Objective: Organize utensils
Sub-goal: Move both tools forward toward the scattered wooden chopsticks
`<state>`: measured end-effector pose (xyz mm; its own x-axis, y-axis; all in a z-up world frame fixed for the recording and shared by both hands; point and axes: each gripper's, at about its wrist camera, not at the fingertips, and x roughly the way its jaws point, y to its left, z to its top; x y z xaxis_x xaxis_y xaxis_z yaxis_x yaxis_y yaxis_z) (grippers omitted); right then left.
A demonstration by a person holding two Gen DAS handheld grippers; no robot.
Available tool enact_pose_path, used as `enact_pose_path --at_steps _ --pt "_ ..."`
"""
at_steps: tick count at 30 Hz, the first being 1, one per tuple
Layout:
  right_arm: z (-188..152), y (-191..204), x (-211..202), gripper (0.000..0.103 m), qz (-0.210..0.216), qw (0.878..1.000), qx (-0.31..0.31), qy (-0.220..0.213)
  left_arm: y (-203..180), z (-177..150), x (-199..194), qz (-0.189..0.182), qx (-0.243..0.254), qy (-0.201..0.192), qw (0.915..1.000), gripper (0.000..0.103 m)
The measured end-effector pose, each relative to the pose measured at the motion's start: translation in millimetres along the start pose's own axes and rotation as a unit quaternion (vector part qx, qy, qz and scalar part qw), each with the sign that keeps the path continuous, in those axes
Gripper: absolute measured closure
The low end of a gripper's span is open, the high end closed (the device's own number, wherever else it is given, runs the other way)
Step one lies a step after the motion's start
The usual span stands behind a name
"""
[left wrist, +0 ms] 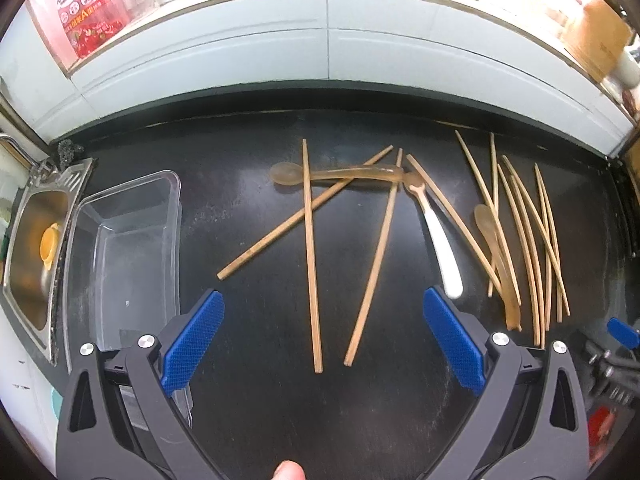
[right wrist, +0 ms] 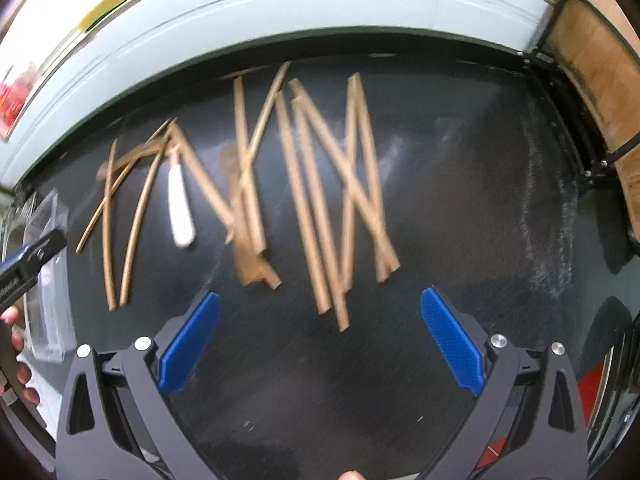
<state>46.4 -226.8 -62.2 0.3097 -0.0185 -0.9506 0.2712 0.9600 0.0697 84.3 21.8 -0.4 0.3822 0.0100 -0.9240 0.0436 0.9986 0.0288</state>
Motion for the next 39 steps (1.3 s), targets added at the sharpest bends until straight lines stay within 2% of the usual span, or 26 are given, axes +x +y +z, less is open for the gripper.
enact_pose_path --at_steps 7,11,18,23,28,31,34,39 --pt "32.2 -34.5 22.5 0.005 -0.019 1.0 0.02 -0.014 -4.9 16.6 21.9 0.009 0.006 0.019 0.9998 0.006" --pt "43.7 -45.9 43.4 0.005 -0.024 1.0 0.016 -0.002 -8.3 27.7 36.4 0.013 0.028 0.024 0.9992 0.006" --pt "56.3 -53.6 59.3 0.005 -0.034 0.999 0.0 -0.006 2.8 48.1 54.7 0.001 0.082 0.008 0.9966 0.006" --pt "60.8 -35.0 65.8 0.005 -0.014 0.999 -0.032 -0.004 29.1 52.2 74.3 -0.009 0.049 0.026 0.9984 0.006" --pt "71.8 -9.5 61.7 0.005 0.013 0.996 -0.077 -0.043 38.4 51.2 88.6 -0.01 0.029 0.038 0.9988 0.006" --pt "81.9 0.8 66.7 0.005 0.008 0.993 -0.099 -0.058 33.7 50.7 95.7 0.007 0.034 0.037 0.9987 0.006" --pt "90.1 4.3 77.4 0.005 0.009 0.993 -0.11 -0.046 33.7 50.3 100.3 0.008 0.027 0.037 0.9989 0.006" --pt "99.3 -8.7 86.8 0.005 0.058 0.995 -0.08 -0.023 34.5 49.2 103.7 -0.01 0.015 0.042 0.999 0.006"
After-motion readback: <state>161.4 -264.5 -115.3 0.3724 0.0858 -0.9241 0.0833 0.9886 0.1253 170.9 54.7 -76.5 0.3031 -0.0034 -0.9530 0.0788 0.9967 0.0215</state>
